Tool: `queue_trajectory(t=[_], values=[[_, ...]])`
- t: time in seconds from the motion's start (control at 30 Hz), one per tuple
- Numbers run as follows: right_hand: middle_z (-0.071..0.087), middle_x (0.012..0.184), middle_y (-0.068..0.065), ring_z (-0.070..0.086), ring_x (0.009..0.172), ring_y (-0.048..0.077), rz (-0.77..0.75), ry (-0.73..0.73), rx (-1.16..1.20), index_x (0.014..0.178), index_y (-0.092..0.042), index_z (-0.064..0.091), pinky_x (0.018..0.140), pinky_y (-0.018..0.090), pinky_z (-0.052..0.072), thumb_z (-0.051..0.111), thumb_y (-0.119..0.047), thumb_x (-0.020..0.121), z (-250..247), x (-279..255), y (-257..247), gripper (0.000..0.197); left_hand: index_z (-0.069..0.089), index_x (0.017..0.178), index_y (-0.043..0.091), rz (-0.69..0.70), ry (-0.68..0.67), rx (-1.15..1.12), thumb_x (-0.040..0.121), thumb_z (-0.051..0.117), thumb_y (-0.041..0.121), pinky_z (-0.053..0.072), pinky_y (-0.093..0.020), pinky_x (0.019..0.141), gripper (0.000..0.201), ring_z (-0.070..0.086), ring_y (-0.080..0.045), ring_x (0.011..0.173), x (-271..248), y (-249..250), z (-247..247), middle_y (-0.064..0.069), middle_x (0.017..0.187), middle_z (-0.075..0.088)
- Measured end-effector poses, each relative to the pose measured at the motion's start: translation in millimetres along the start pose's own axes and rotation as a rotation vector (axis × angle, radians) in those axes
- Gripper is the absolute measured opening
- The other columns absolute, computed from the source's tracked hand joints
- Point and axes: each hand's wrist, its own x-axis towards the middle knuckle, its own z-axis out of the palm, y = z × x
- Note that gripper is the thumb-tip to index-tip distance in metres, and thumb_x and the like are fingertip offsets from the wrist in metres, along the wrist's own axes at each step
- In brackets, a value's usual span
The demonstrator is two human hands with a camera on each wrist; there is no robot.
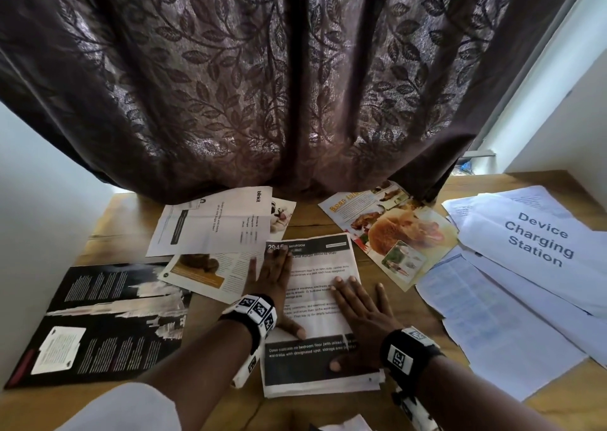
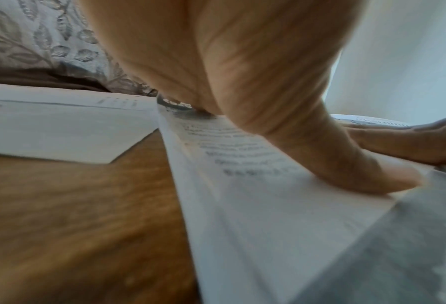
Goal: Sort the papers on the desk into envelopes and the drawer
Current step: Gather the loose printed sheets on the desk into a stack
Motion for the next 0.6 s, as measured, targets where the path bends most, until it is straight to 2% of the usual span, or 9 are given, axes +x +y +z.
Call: queue_trajectory(t=[0.1,0.23,0.33,0.47,0.6], values=[[-0.048,0.150,-0.011,-0.044,0.140,0.020,0.001,-0.001,-0.003,0.150,-0.029,-0.034,0.109,0.064,-0.029,0.043,-0.104,0.053,-0.4,1.0,0.0,0.144,-0.042,0.141,0.016,0.007,-0.014,0.007,0.039,0.063,0.093,-0.019,-0.059,0.114,0.165,-0.044,-0.027,0.136,3.8,3.1,-4.4,-0.002,0.143,-0.053],[-0.045,0.153,-0.009,-0.042,0.142,0.022,0.002,0.010,-0.005,0.149,-0.030,-0.035,0.109,0.065,-0.028,0.042,-0.105,0.053,1.5,2.0,0.5,0.144,-0.042,0.141,0.013,-0.136,-0.021,-0.062,0.029,0.058,0.096,-0.021,-0.056,0.114,0.171,-0.037,-0.030,0.141,8.0,-23.5,-11.5,-0.006,0.149,-0.047],[-0.043,0.155,-0.006,-0.041,0.143,0.023,0.005,0.012,-0.017,0.148,-0.030,-0.037,0.110,0.066,-0.025,0.039,-0.105,0.053,2.5,2.6,0.5,0.143,-0.037,0.144,0.012,-0.158,-0.009,-0.036,0.031,0.056,0.098,-0.021,-0.057,0.114,0.170,-0.033,-0.031,0.143,6.8,-40.8,-17.3,-0.008,0.153,-0.041],[-0.043,0.155,-0.007,-0.040,0.143,0.022,0.010,0.014,-0.007,0.147,-0.032,-0.038,0.111,0.066,-0.023,0.039,-0.106,0.051,2.8,2.6,0.6,0.144,-0.041,0.141,0.013,-0.103,0.042,-0.061,0.034,0.055,0.099,-0.018,-0.059,0.115,0.168,-0.038,-0.030,0.141,0.3,-41.0,-13.3,-0.007,0.150,-0.045],[-0.044,0.154,-0.007,-0.041,0.142,0.022,0.022,0.006,-0.015,0.146,-0.032,-0.039,0.110,0.066,-0.024,0.041,-0.106,0.051,3.1,3.5,-0.3,0.144,-0.049,0.134,0.017,0.079,0.109,-0.055,0.034,0.053,0.100,-0.023,-0.061,0.111,0.165,-0.045,-0.031,0.135,-16.0,-7.8,-0.4,-0.002,0.142,-0.056]])
